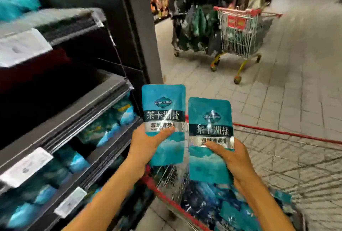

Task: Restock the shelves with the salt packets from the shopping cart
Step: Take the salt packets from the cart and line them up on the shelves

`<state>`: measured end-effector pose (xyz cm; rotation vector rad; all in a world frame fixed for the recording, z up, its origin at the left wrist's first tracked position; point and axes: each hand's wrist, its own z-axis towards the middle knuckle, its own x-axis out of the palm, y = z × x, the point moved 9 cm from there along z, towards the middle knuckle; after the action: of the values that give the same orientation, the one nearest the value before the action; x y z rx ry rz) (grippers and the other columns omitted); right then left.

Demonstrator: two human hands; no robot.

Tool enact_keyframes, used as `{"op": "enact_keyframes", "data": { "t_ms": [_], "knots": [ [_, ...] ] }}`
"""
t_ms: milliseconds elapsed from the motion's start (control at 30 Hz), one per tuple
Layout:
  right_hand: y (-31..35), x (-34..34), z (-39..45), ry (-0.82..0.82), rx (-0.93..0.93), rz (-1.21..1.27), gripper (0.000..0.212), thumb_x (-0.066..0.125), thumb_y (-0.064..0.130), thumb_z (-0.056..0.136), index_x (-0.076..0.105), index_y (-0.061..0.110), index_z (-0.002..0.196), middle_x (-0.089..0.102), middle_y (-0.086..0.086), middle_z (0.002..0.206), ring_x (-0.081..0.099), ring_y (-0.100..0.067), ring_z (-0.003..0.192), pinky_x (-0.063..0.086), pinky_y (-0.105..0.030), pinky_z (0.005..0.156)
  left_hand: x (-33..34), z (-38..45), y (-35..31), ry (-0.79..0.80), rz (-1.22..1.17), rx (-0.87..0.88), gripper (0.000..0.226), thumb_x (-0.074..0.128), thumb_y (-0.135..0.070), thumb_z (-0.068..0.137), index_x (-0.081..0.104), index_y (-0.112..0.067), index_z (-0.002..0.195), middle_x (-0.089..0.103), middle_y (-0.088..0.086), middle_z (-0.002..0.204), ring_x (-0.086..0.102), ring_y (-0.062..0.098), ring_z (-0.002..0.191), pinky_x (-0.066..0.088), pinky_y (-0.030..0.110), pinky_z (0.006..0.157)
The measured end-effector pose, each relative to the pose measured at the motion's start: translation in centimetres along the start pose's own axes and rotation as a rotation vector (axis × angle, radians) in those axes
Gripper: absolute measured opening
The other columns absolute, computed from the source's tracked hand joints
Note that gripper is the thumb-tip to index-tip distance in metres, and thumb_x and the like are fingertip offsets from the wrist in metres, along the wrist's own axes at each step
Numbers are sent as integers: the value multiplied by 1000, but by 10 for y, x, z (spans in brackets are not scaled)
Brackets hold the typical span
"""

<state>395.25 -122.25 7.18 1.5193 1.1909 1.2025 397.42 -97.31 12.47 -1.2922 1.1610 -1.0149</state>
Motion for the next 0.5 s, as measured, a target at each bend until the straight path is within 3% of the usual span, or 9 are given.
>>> {"op": "enact_keyframes", "data": {
  "t_ms": [167,333,500],
  "knots": [
    [75,114,10,281,-147,56,47,88,37,52,76,19,93,78,-13,92,76,-30,78,59,-34,61,-91,-30,-90,-227,104,210,16,85,-18,75,74,-21,88,78,3,89,75,25,84,60,41,73],
    [136,212,6,548,-237,103,46,90,34,56,76,16,96,77,-15,97,75,-34,84,60,-39,68,-174,-74,-167,-518,124,369,15,84,-15,73,75,-26,79,78,-1,81,73,13,71,60,28,63],
    [182,289,-4,701,-296,178,42,86,32,56,78,15,94,77,-15,98,75,-32,85,61,-38,69,-236,-116,-215,-698,14,419,29,84,-20,70,71,-7,93,77,11,92,73,35,87,60,50,78]
  ]
}}
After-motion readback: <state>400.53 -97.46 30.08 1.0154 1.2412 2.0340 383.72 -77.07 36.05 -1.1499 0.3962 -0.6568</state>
